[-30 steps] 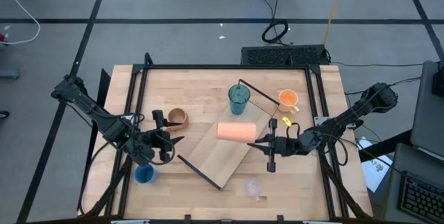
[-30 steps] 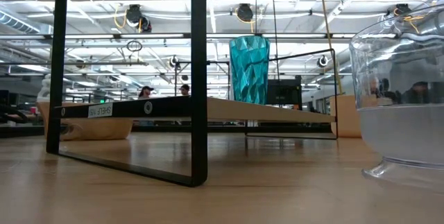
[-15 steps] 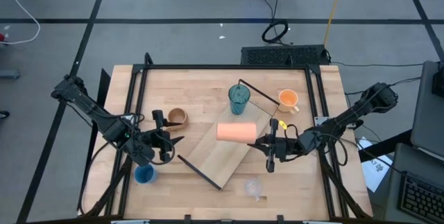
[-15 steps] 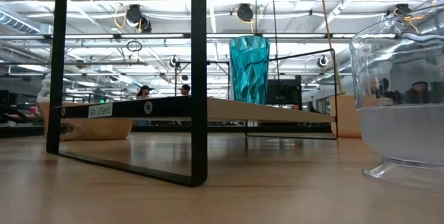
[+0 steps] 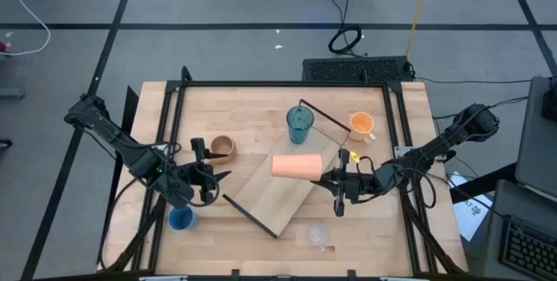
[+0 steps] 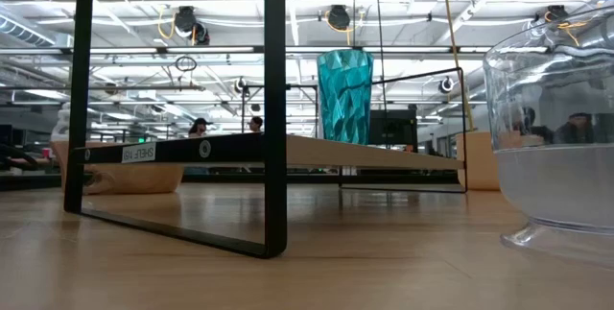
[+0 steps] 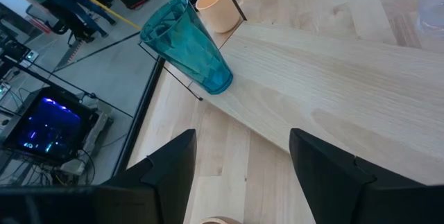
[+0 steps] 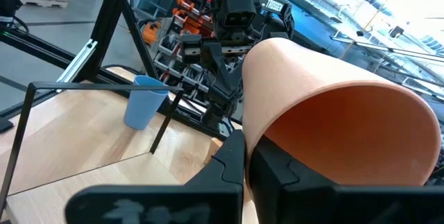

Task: Stack small to large cups/mugs on shelf
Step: Put the orange cup on the shelf

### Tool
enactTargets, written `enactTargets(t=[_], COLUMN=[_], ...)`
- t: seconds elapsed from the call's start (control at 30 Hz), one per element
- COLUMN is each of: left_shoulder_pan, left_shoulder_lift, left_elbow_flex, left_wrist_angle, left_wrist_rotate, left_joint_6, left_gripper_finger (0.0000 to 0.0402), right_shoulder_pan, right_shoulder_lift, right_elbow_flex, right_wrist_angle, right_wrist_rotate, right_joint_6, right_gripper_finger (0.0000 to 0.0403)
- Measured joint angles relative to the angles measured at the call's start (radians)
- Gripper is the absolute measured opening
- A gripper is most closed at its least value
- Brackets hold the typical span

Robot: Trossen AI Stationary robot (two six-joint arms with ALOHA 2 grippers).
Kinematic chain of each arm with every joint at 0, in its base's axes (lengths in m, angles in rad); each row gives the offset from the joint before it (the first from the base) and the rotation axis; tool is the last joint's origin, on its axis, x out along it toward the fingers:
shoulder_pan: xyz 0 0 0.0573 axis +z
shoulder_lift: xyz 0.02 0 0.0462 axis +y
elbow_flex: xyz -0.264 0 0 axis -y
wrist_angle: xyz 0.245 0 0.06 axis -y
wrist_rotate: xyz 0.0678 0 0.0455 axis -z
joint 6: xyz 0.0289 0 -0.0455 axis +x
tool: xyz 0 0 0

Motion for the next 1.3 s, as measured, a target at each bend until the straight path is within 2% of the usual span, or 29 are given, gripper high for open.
enactTargets(t=[0.67, 0.8, 1.0, 1.13, 1.3], left_shoulder_pan=[0.000, 0.000, 0.000, 0.000, 0.000], left_shoulder_lift=[0.000, 0.000, 0.000, 0.000, 0.000], left_elbow_flex=[0.000, 0.000, 0.000, 0.000, 0.000], left_wrist_angle=[0.000, 0.000, -0.001, -0.001, -0.002], left_wrist_rotate=[0.000, 0.000, 0.000, 0.000, 0.000], left_joint_6=[-0.004, -0.004, -0.004, -0.004, -0.004], left_gripper_finger=[0.0234, 0.0234, 0.0234, 0.0234, 0.0234], right_shoulder_pan=[0.000, 0.000, 0.000, 0.000, -0.007], right_shoulder_lift=[0.000, 0.001, 0.001, 0.001, 0.008], right_elbow_flex=[0.000, 0.007, 0.085, 0.179, 0.402], right_wrist_angle=[0.002, 0.009, -0.006, -0.170, -0.627], right_wrist_rotate=[0.000, 0.010, 0.148, 0.214, 0.242], right_joint_6=[0.061, 0.114, 0.352, 0.442, 0.640], right_gripper_finger=[0.0000, 0.0000, 0.0000, 0.0000, 0.0000])
